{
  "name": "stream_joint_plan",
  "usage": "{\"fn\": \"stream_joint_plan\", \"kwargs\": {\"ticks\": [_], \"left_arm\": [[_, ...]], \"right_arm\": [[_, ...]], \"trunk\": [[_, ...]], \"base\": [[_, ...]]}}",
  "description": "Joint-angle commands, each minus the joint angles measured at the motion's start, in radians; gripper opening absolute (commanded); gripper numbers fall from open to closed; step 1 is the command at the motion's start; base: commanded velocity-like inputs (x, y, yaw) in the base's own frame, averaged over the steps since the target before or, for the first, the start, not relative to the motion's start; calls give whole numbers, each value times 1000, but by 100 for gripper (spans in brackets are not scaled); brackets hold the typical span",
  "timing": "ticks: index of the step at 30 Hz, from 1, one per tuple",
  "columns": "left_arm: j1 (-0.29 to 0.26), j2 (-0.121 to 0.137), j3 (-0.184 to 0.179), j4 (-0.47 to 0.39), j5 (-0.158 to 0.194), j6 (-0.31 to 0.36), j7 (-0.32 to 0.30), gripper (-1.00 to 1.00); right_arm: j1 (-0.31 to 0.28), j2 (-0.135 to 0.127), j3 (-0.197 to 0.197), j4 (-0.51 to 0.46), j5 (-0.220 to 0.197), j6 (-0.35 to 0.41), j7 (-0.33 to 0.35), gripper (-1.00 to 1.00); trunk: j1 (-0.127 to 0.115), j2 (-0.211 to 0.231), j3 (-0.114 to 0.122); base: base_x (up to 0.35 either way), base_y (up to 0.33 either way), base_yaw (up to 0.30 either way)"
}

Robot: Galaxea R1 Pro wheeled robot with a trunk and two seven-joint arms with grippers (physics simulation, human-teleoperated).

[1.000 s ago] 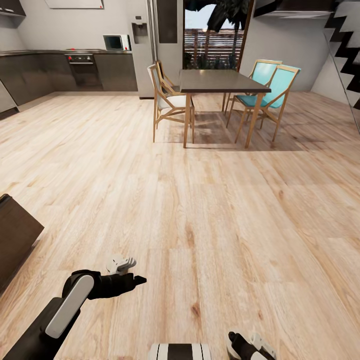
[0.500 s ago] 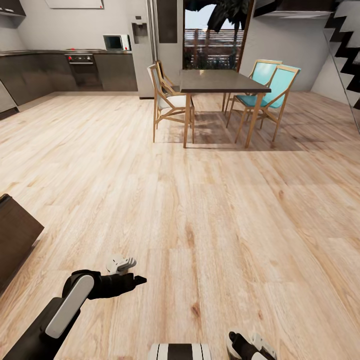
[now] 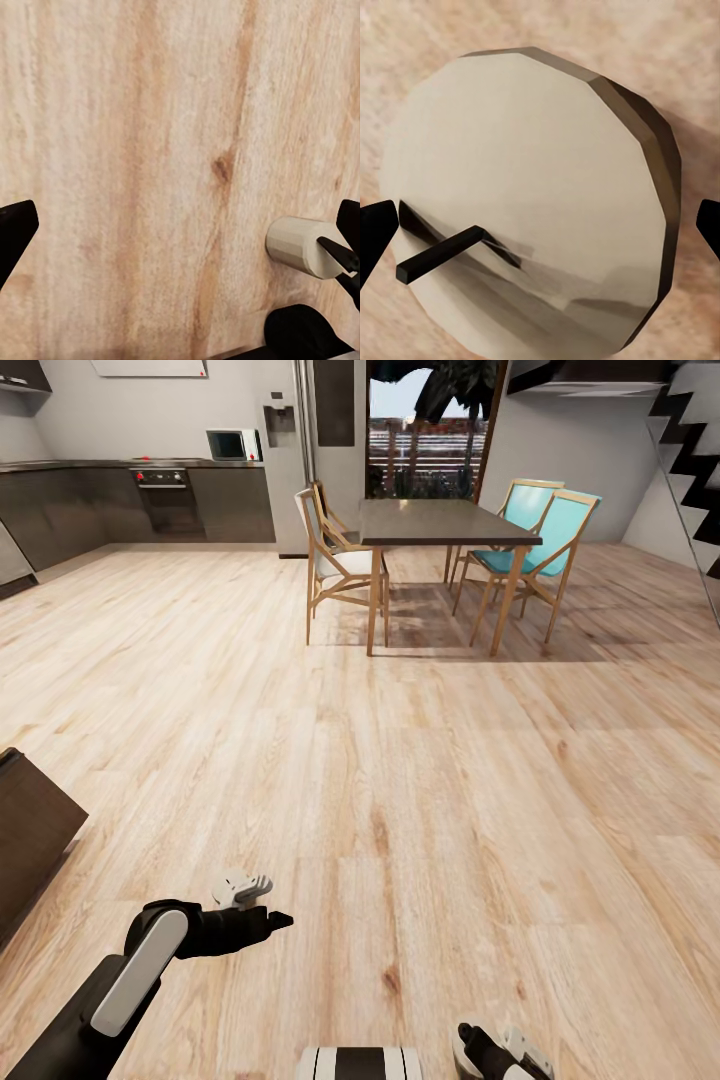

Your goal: Place each of the two pumpkins and all three candles from the living room inside a cabinet in the living room (use any cabinet), then make sure every cabinet is closed, and position the cauldron so it is next to a table in the living room.

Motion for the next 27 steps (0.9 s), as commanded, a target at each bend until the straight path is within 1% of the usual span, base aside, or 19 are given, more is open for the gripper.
{"fn": "stream_joint_plan", "kwargs": {"ticks": [1,27], "left_arm": [[0,1,-2,-1,10,1,10,100],[0,0,-3,-1,10,1,10,100]], "right_arm": [[0,0,5,53,-14,-4,-2,100],[0,-1,5,53,-14,-4,-1,100]], "trunk": [[0,0,-1],[0,0,-1]], "base": [[0,0,0],[0,0,0]]}}
